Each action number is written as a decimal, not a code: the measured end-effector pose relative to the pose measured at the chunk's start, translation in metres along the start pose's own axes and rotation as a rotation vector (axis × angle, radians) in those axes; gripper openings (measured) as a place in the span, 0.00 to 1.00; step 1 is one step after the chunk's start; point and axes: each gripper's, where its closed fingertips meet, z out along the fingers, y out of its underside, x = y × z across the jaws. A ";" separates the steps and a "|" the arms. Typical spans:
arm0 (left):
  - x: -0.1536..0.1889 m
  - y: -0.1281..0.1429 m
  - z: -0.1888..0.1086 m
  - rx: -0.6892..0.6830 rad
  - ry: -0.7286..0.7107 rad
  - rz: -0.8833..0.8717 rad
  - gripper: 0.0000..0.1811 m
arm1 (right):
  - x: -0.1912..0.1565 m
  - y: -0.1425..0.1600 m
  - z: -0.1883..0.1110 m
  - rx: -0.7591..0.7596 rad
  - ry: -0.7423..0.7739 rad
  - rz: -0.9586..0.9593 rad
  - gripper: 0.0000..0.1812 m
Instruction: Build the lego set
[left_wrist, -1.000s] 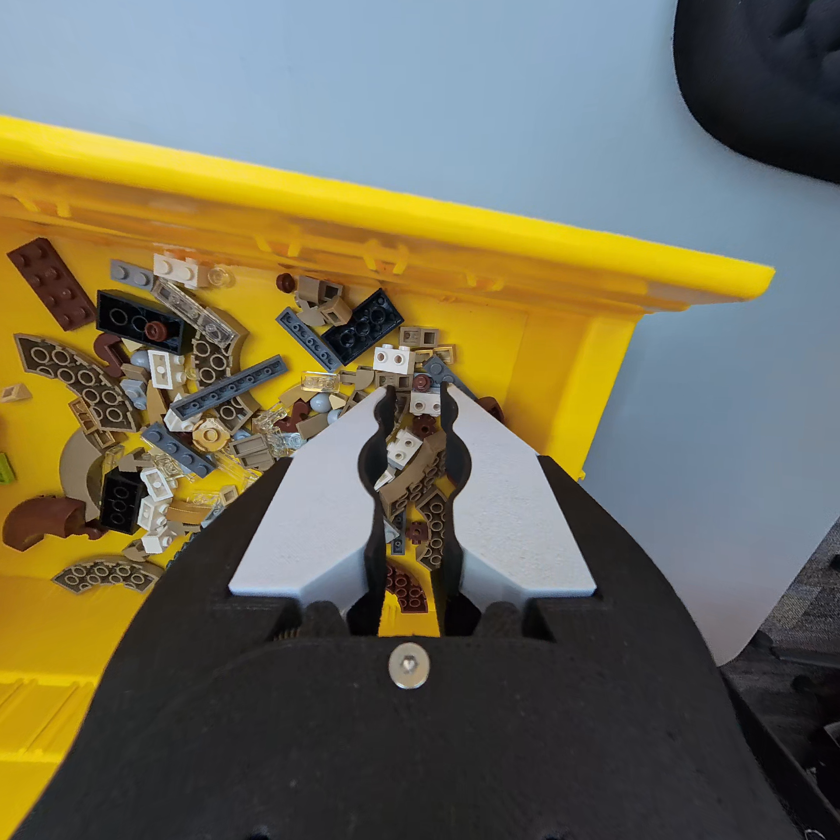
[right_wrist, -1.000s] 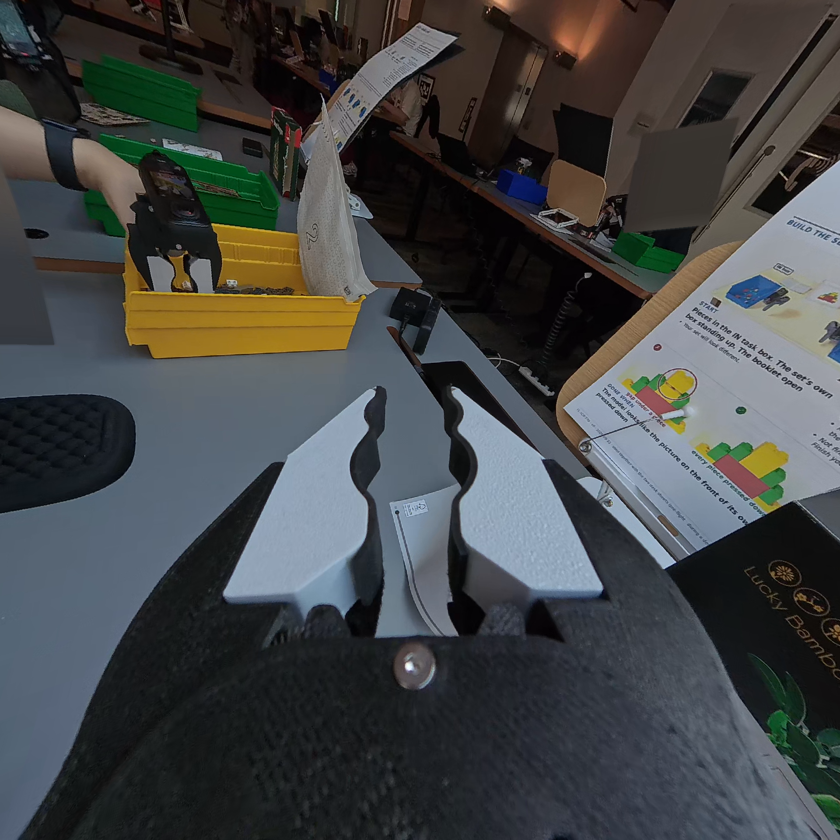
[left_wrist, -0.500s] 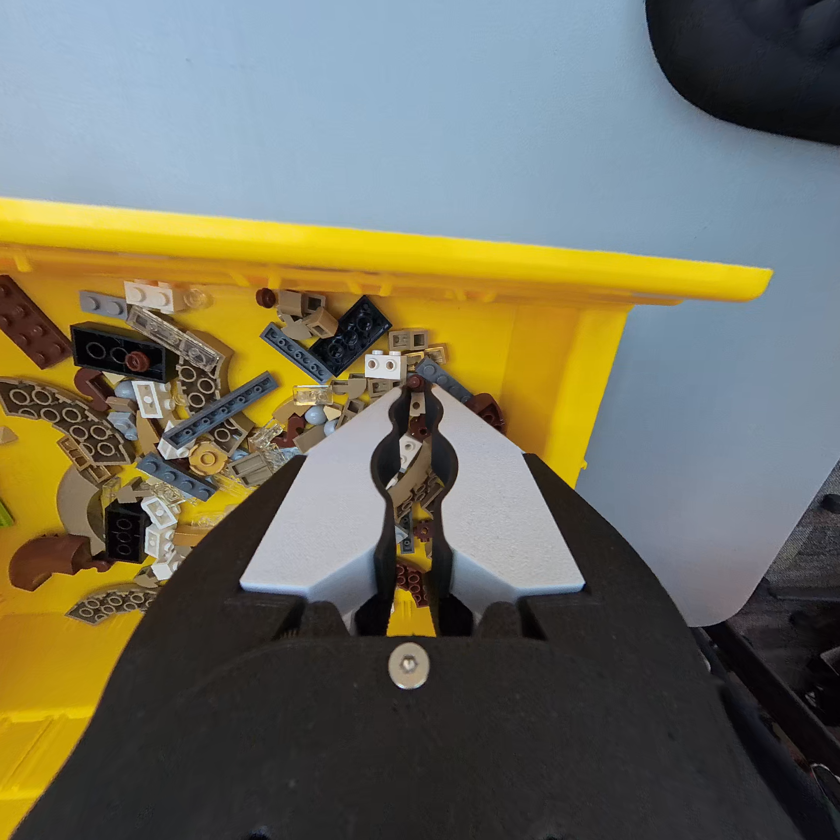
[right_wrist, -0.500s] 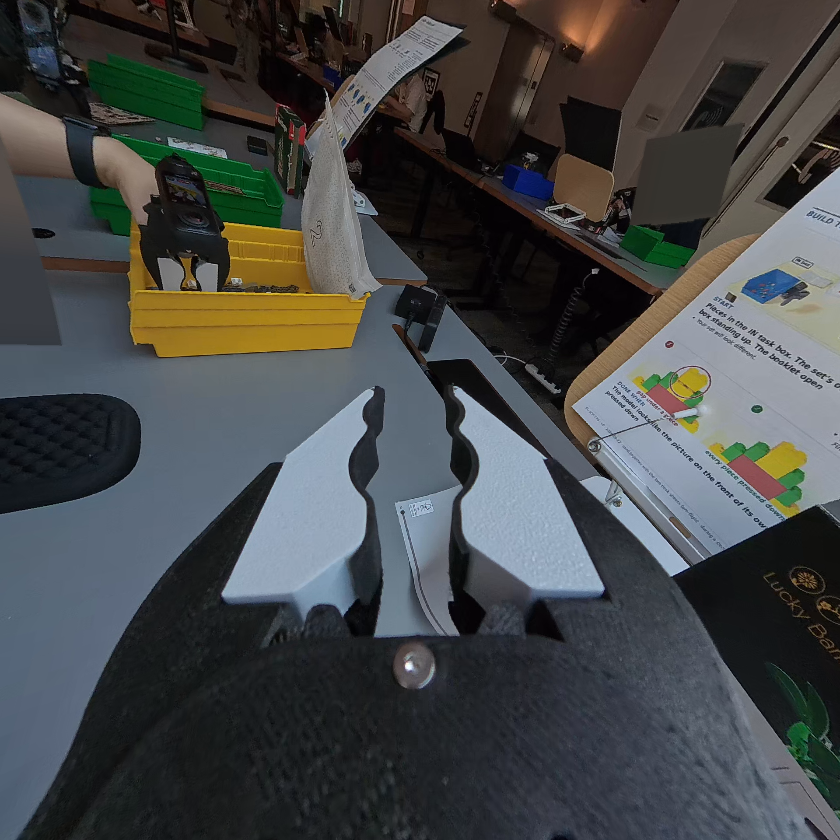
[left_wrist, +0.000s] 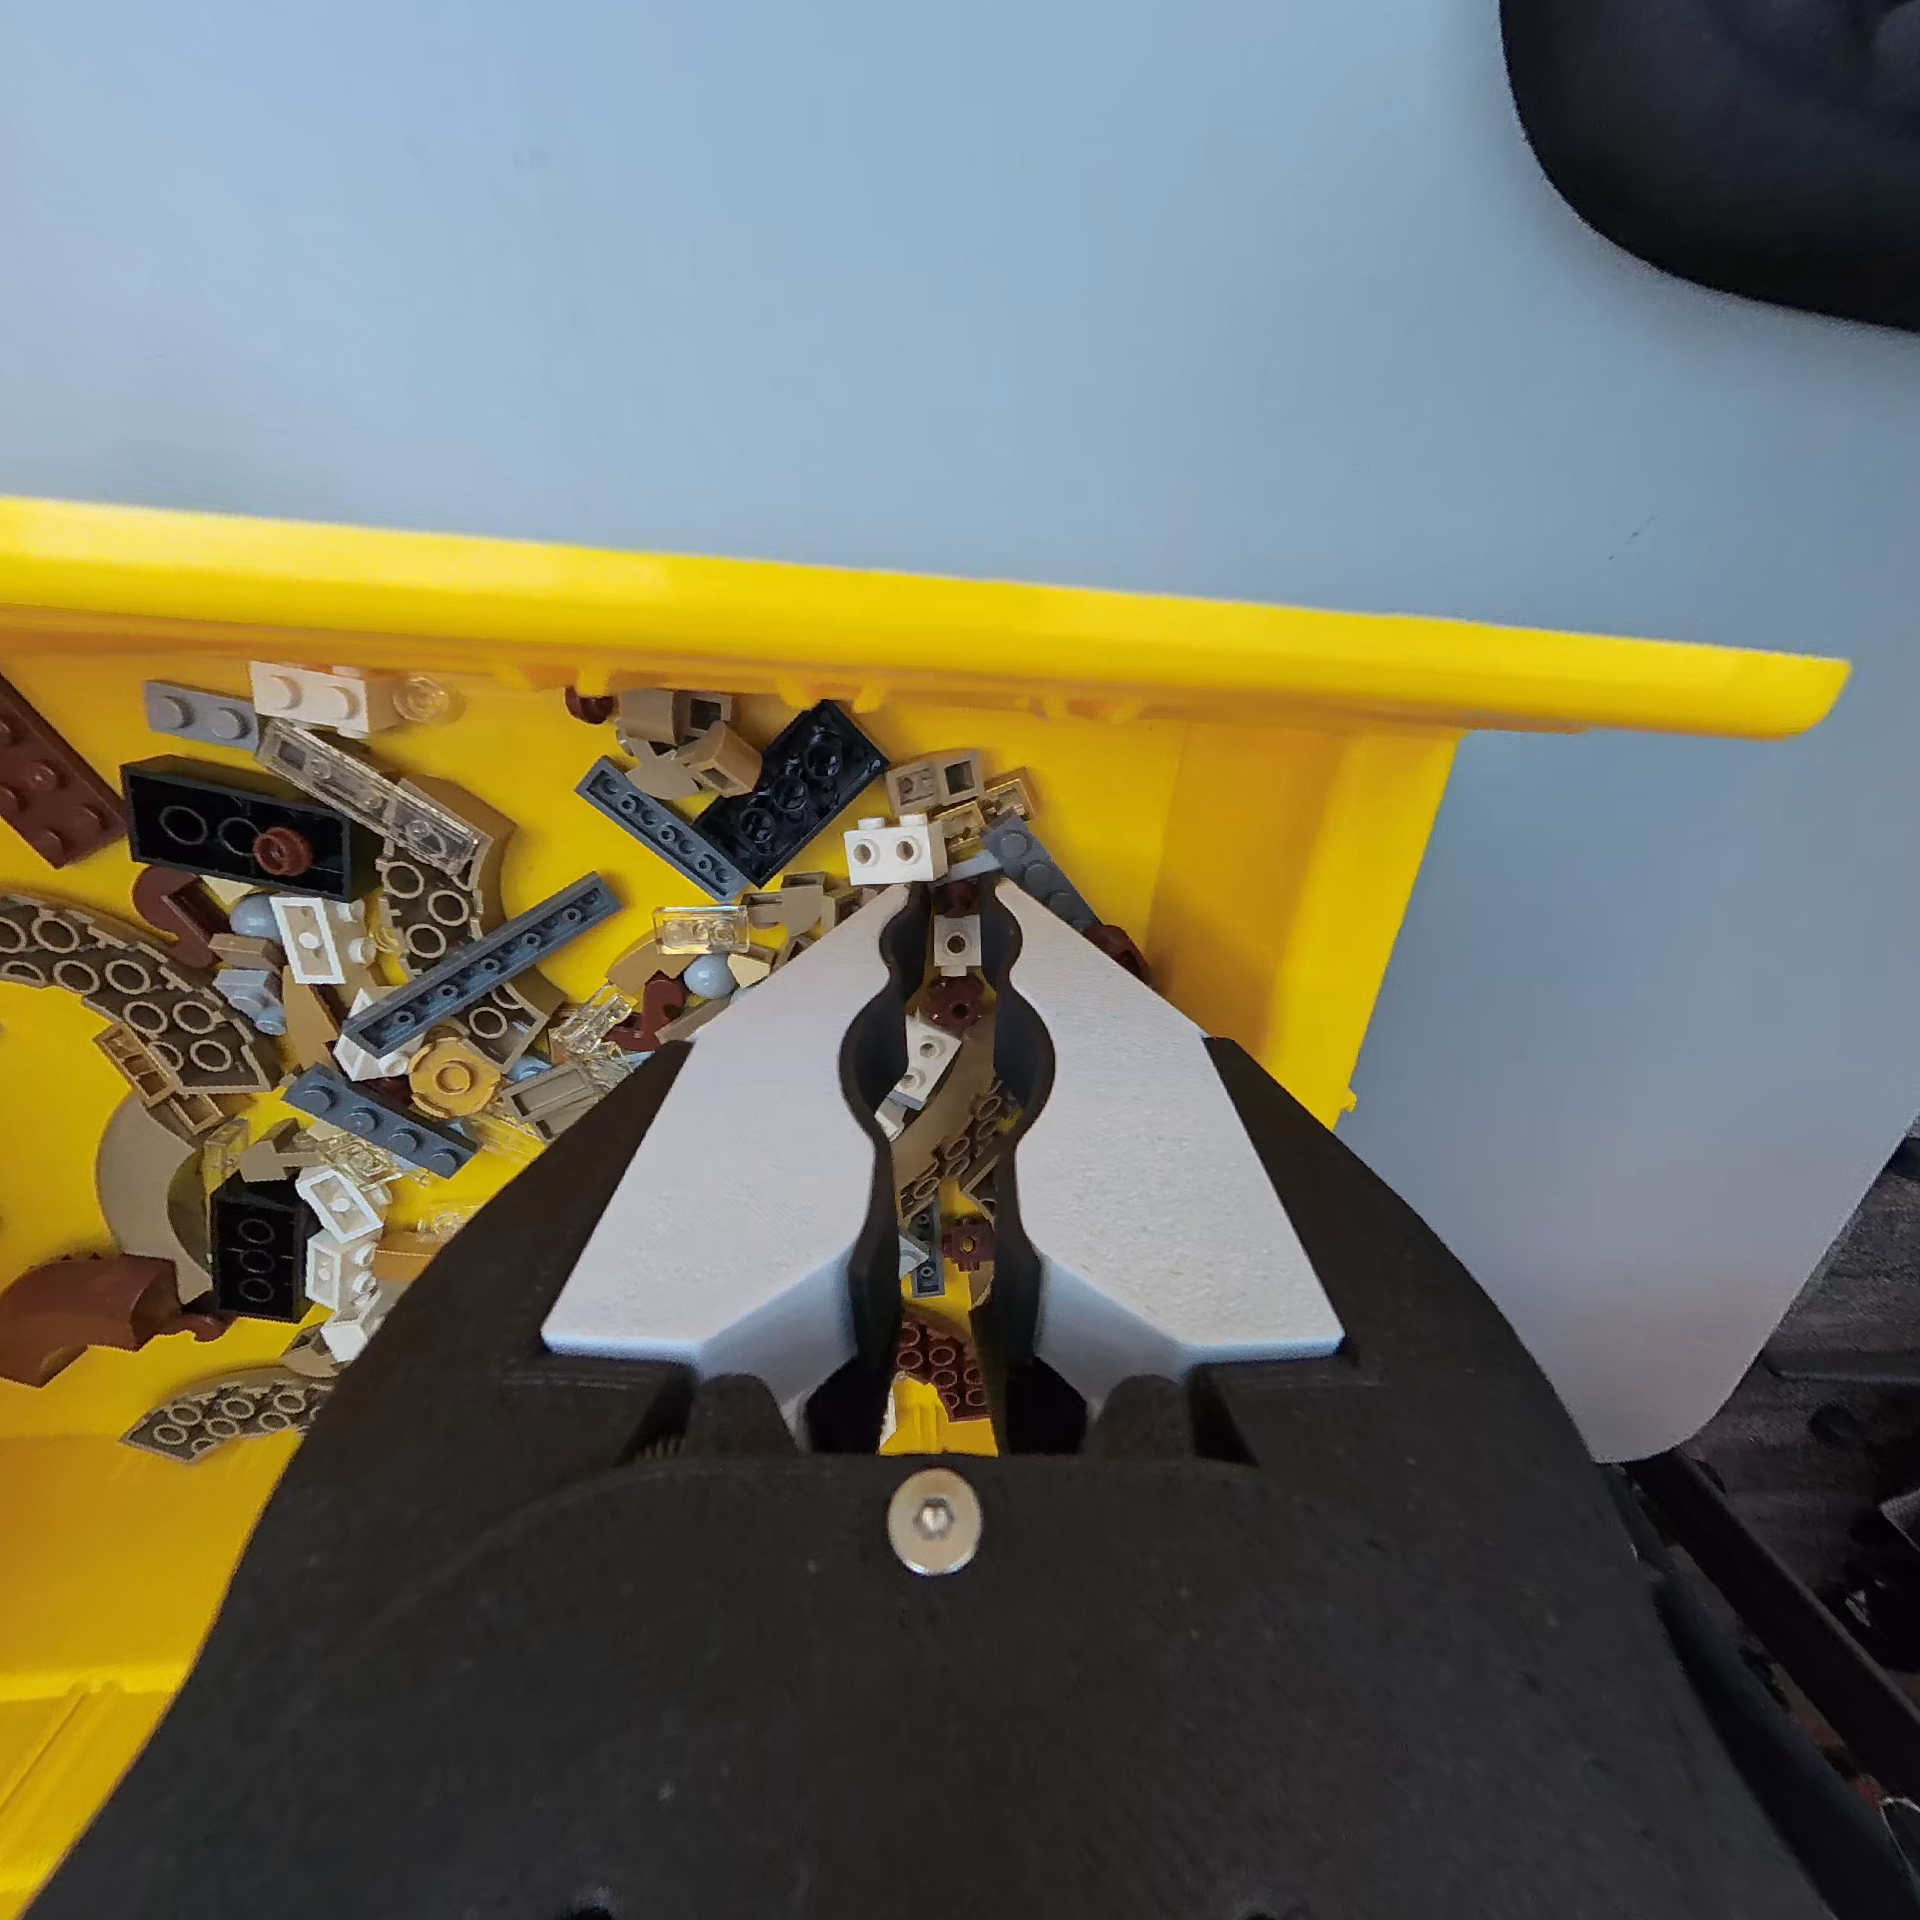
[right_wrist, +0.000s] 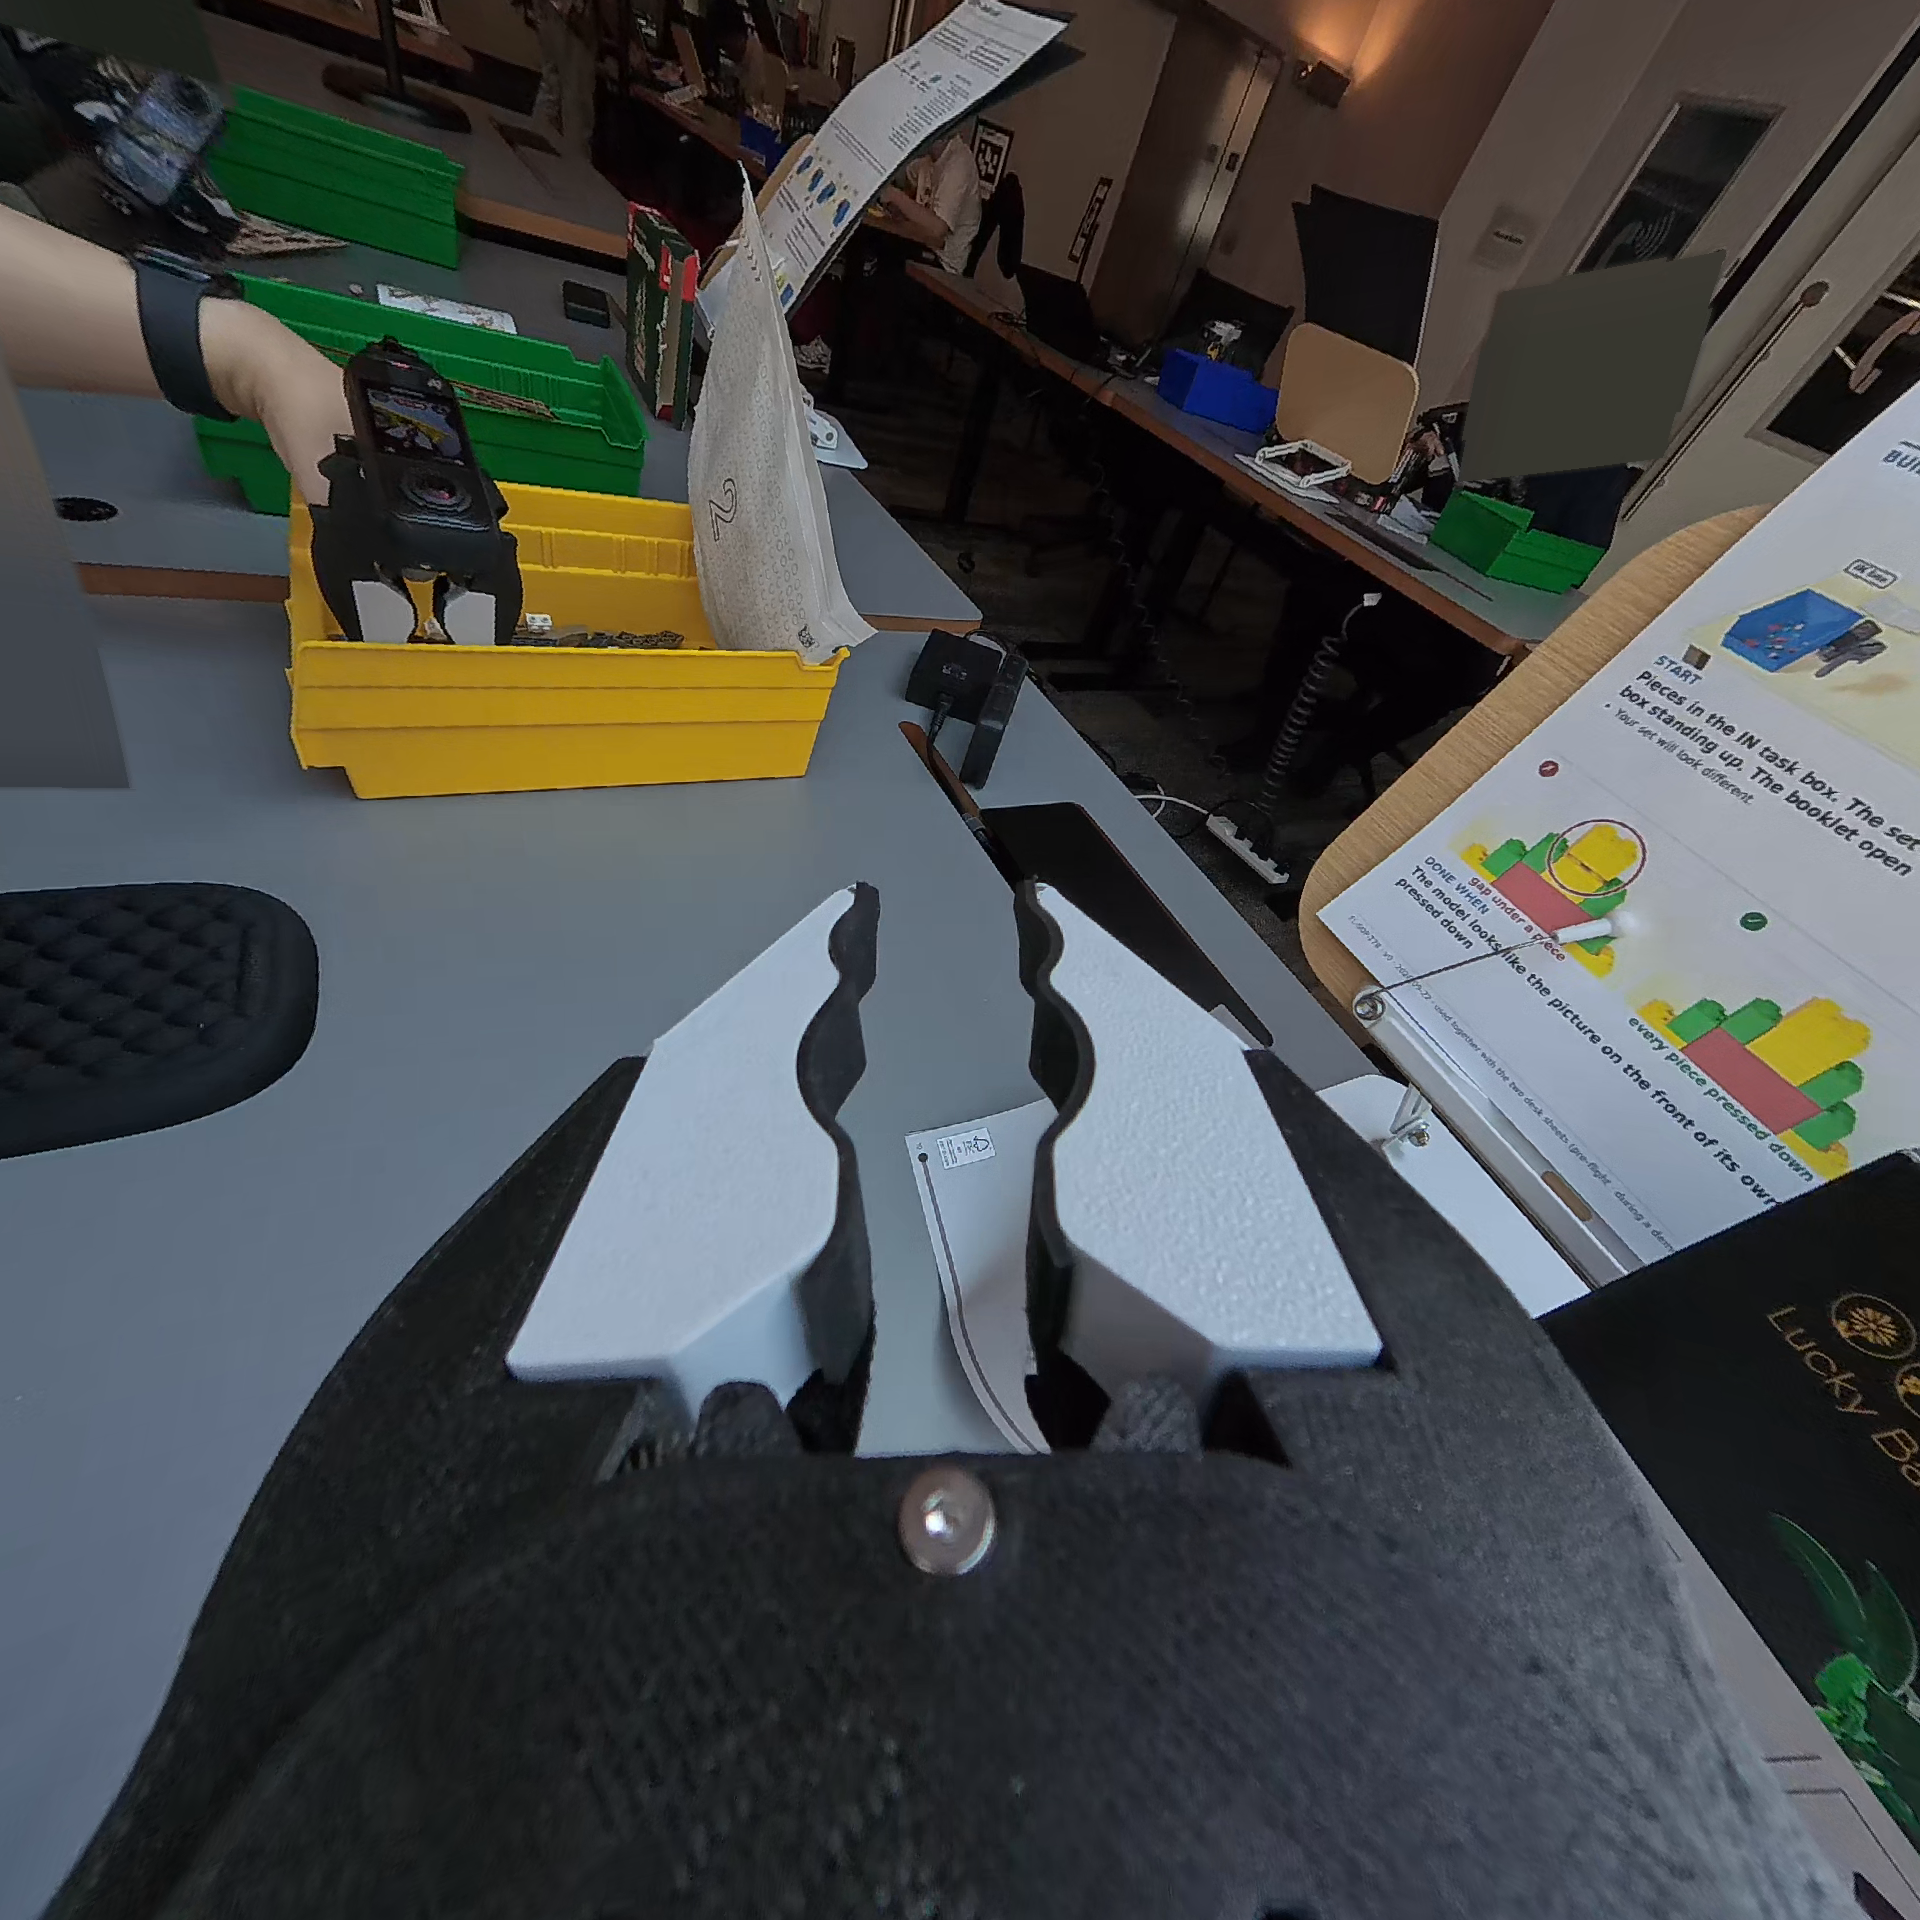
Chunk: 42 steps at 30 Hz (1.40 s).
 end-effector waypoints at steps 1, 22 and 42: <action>0.000 -0.001 0.000 0.010 0.000 -0.007 0.04 | 0.000 0.000 0.000 -0.002 -0.002 -0.001 0.15; -0.006 0.007 -0.026 0.165 -0.071 -0.118 0.04 | 0.000 0.003 0.002 -0.010 -0.001 -0.003 0.15; -0.017 0.006 -0.046 0.296 -0.115 -0.297 0.12 | 0.002 0.013 0.007 -0.055 0.009 -0.013 0.15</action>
